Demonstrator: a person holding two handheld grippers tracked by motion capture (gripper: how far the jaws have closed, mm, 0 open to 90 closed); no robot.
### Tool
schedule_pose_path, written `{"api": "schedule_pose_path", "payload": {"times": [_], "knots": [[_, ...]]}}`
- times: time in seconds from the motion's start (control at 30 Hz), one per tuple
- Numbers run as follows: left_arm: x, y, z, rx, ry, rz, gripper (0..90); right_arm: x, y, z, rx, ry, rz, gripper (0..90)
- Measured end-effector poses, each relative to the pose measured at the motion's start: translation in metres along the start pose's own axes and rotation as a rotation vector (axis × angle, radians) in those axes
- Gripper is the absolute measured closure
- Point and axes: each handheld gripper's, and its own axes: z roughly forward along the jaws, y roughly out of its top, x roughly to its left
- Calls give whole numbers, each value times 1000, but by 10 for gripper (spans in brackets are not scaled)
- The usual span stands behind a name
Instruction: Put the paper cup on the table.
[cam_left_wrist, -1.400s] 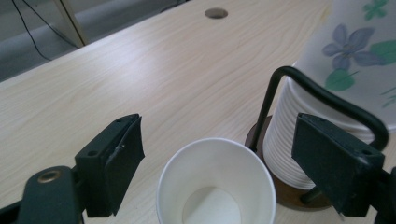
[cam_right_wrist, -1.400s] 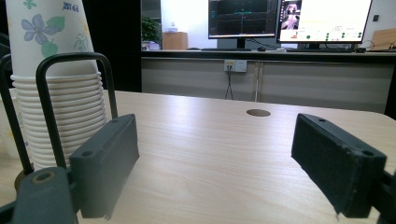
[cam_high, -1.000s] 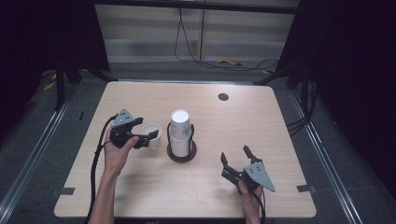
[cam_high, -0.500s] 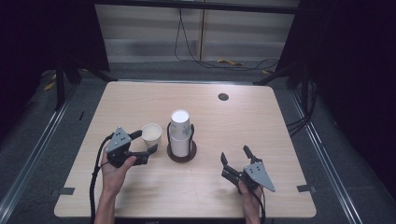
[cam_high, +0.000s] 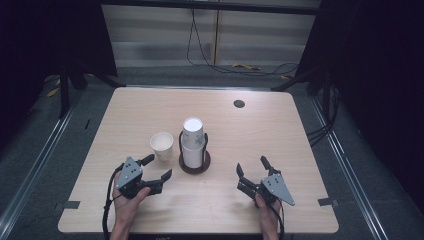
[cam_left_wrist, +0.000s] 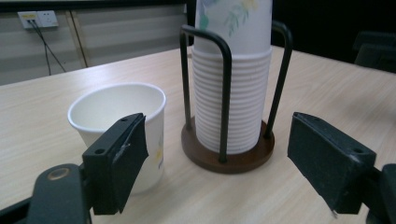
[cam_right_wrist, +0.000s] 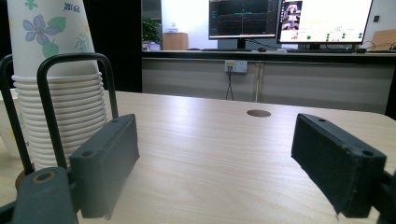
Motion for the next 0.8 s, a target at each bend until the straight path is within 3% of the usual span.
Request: {"api": "schedule_pose_path", "payload": {"times": [0.1,0.17,0.3,0.43,0.63,0.8], "knots": [[-4,-7,1,10,0,-6,194,0,0,0,0,0,0,141],[-7,-11,2,7,25,7,194,0,0,0,0,0,0,142],[-8,-19,2,2,34,-12,194,0,0,0,0,0,0,142],[-9,-25,1,-9,58,-1,194,0,0,0,1,-1,0,143],[-8,-26,0,-32,44,-13,193,0,0,0,5,3,1,143],[-11,-27,-4,-67,44,19,193,0,0,0,8,6,3,142]]}}
